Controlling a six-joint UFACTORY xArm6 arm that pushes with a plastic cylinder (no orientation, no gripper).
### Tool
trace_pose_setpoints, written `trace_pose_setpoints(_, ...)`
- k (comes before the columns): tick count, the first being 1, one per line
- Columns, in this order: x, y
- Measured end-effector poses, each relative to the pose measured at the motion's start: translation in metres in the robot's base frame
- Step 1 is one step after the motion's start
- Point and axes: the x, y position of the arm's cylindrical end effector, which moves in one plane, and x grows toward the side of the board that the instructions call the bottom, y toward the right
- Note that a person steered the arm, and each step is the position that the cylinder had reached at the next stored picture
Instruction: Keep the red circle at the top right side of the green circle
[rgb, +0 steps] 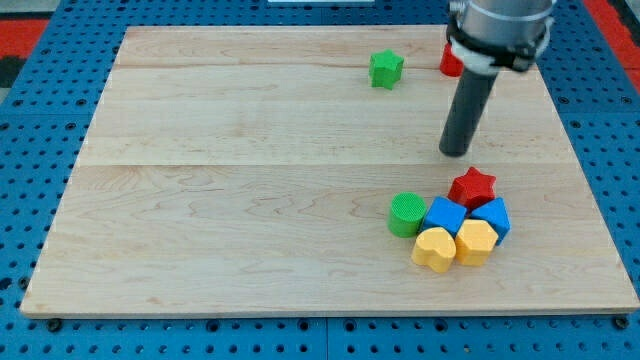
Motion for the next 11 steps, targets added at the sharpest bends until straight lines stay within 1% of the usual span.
trace_pose_setpoints(1,-0.018,0.094)
trace_pose_setpoints(3,-0.168,0.100)
trace_pose_setpoints(4,-0.161,0.039)
trace_pose_setpoints(5,-0.052,0.021)
trace_pose_setpoints(6,-0.048,0.046)
trace_pose_setpoints(7,-0.086,0.081)
trace_pose_setpoints(8,-0.162,0.019)
trace_pose_setpoints(9,-0.118,-0.014)
trace_pose_setpoints(10,-0.047,0.006)
trace_pose_setpoints(11,-0.037,0.000)
